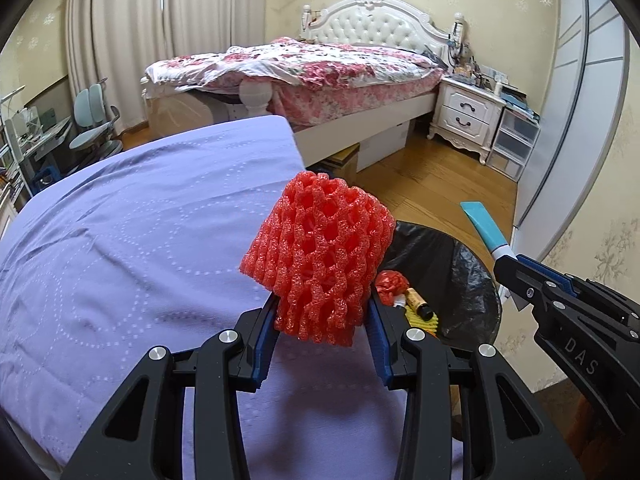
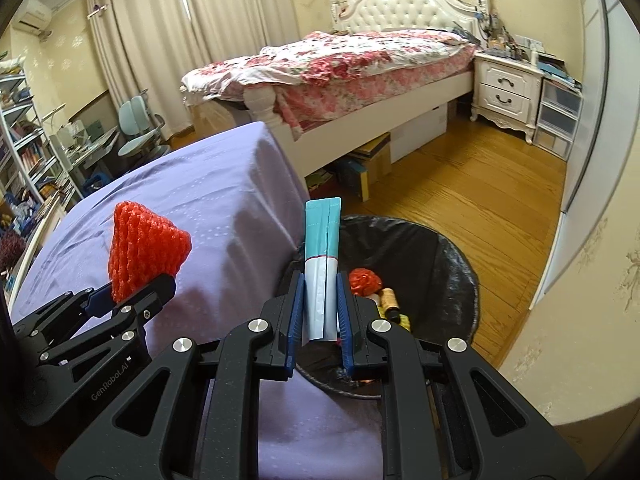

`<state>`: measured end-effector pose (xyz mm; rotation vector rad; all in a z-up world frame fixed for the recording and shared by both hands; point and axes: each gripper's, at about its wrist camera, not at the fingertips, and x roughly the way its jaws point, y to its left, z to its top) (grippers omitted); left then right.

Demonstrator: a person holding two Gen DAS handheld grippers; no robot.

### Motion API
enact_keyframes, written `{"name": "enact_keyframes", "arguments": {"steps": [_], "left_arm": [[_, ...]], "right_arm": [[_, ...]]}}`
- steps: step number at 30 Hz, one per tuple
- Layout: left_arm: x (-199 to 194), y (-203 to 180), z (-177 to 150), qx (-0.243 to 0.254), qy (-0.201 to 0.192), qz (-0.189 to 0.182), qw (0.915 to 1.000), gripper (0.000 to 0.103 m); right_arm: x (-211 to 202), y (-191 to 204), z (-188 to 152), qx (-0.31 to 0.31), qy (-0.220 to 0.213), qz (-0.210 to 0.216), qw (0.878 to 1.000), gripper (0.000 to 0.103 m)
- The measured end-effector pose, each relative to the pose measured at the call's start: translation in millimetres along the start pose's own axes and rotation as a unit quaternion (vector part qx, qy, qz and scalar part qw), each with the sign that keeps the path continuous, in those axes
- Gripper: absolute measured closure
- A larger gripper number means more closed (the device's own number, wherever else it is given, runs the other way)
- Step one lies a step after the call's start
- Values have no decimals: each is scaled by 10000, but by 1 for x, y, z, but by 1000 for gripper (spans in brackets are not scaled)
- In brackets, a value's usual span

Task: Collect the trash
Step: 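Carry the red foam net and marker over the bin with both grippers, then open both grippers to drop the foam net and marker into the bin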

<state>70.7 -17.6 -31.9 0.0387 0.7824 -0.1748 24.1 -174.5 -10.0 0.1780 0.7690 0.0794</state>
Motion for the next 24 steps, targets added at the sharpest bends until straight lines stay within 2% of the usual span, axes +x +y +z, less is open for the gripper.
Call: {"name": "enact_keyframes", "arguments": {"steps": [8, 24], "left_arm": [[17, -23, 8, 183, 54, -60, 9998, 62], [44, -48, 17, 388, 191, -45, 9991, 62]], "right_arm": [[7, -27, 2, 230, 17, -191, 9996, 87], [21, -52, 6, 391, 91, -315, 9987, 86]]}}
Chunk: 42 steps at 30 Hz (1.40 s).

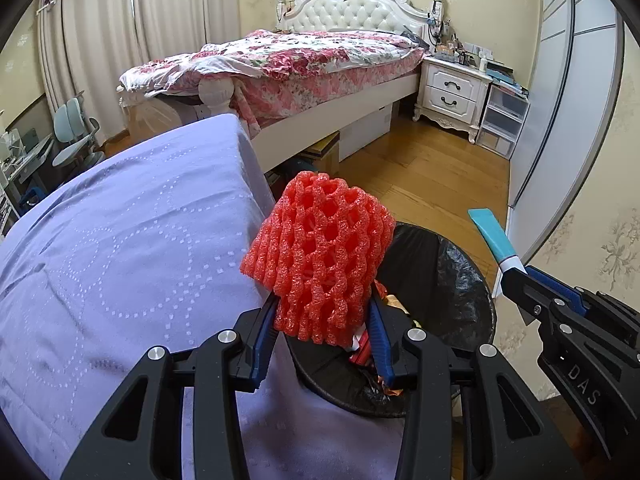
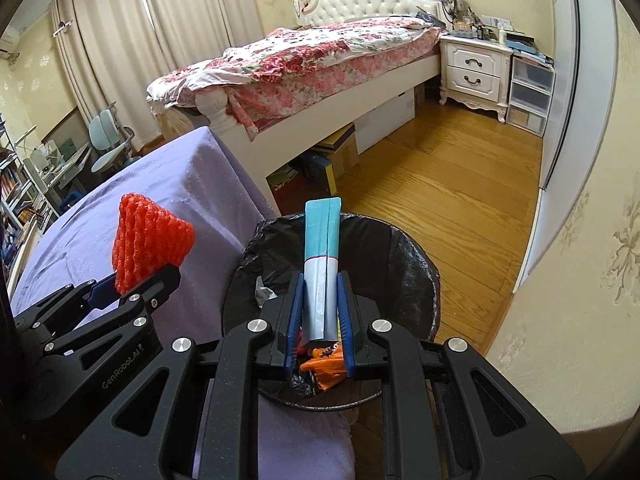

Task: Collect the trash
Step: 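Open both grippers to drop the foam net and marker into the bin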

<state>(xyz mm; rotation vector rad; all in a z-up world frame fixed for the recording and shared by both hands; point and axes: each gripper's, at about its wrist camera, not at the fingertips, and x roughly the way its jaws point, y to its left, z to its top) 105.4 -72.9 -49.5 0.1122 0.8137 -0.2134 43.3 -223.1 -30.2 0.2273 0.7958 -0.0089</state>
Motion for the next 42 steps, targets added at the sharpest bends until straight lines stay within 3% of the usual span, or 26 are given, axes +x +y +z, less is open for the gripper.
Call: {"name": "enact_keyframes", "arguments": {"steps": [7, 9, 12, 22, 36, 42], "left_arm": [[4, -5, 2, 41, 33, 45, 10000, 58], [6, -5, 2, 36, 67, 73, 9999, 45], [3, -5, 2, -12, 2, 103, 9999, 33], [-9, -5, 0, 30, -127, 198, 9997, 26], [-32, 13, -3, -145, -247, 251, 9993, 25], [-46, 23, -8, -235, -343, 288, 9987, 24]], "right_arm": [[9, -5, 1, 79, 29, -37, 10000, 85], [12, -6, 1, 118, 60, -43, 9999, 84], [12, -7, 1, 181, 30, -94, 9998, 67], [6, -11, 0, 172, -97, -312, 9993, 46], [-14, 0, -2, 16, -244, -437, 9987, 27], [-25, 8, -3, -37, -310, -445, 9985, 25]]}}
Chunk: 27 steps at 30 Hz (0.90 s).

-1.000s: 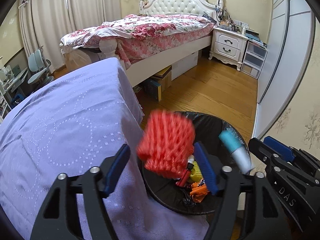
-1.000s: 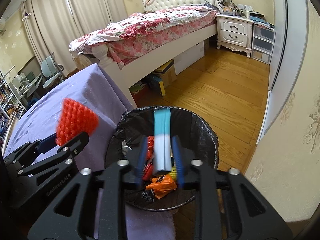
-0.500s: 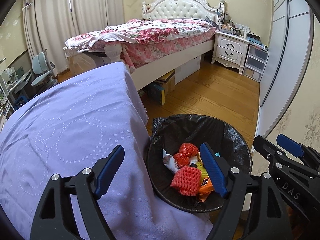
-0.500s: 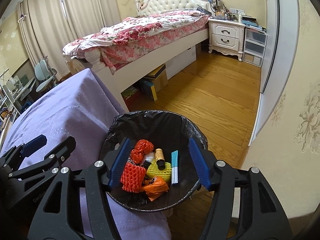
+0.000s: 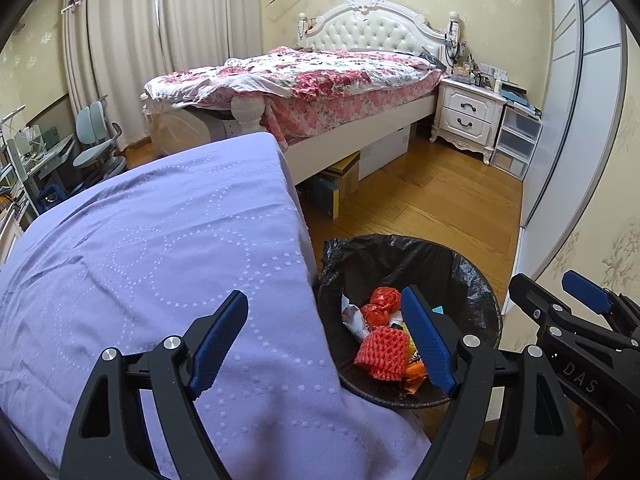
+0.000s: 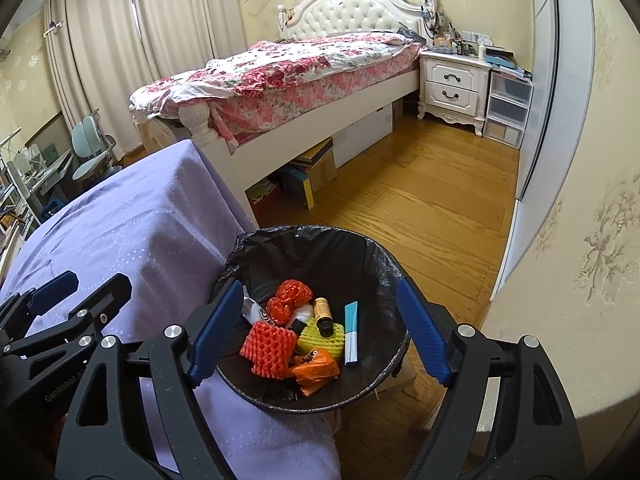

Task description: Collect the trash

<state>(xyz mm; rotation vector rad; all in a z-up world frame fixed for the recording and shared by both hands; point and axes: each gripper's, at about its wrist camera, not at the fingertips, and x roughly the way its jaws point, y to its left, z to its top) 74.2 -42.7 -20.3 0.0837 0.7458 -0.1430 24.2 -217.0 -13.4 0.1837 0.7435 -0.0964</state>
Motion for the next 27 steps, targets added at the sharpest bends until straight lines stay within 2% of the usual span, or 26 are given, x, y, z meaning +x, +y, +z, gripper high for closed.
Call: {"name": "enact_keyframes", "arguments": {"steps": [6, 15, 27], "left_arm": [[-13, 9, -3, -112, -69, 55, 9999, 23], [-35, 21, -9, -183, -272, 169, 9993, 21], [-60, 41, -19, -417, -466, 287, 9976, 20]], "right_arm": [[-13, 10, -3, -103, -99, 32, 9999, 24], [-35, 21, -4, -189, -282, 82, 9994, 14], [-56, 31, -7, -215, -328, 238, 9989, 9]]}}
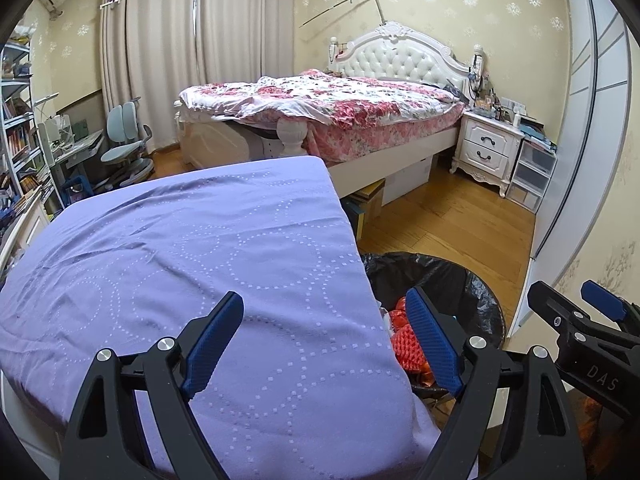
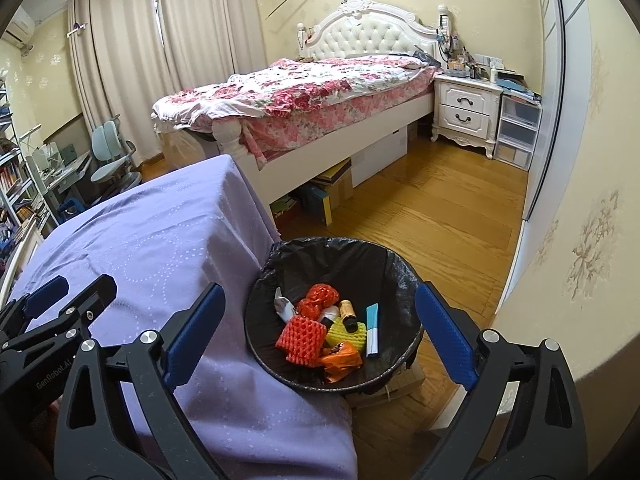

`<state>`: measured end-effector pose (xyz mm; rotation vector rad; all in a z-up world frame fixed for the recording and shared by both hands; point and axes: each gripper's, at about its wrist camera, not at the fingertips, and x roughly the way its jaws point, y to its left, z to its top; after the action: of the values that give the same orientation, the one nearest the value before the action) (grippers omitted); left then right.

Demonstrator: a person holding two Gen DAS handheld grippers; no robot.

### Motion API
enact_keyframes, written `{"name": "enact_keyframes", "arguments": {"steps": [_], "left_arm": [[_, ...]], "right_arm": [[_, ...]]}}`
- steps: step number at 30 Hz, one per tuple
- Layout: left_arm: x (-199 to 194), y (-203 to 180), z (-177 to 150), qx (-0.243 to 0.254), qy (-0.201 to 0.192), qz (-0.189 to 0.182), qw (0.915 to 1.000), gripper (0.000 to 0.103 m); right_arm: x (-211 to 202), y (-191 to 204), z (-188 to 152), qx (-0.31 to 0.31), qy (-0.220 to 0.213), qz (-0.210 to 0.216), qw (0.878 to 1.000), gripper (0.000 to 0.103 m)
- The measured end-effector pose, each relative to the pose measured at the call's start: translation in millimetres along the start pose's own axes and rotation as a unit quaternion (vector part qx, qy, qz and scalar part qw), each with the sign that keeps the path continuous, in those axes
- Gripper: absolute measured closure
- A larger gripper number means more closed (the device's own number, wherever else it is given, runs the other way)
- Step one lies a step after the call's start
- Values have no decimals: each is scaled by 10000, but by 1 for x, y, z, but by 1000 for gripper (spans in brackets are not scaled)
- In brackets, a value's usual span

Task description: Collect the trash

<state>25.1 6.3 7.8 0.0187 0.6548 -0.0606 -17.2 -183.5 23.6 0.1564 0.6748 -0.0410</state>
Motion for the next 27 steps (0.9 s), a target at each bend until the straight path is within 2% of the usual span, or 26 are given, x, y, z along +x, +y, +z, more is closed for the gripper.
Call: {"name": "enact_keyframes", "arguments": {"steps": [5, 27], "left_arm": [[-6, 5, -2, -39, -35, 11, 10000, 20], [-14, 10, -5, -103, -113, 21, 9999, 20]], "right_arm": [[-9, 9, -1, -108, -56, -6, 9999, 6], [-19, 22, -6, -276, -144, 6, 9995, 5]]}}
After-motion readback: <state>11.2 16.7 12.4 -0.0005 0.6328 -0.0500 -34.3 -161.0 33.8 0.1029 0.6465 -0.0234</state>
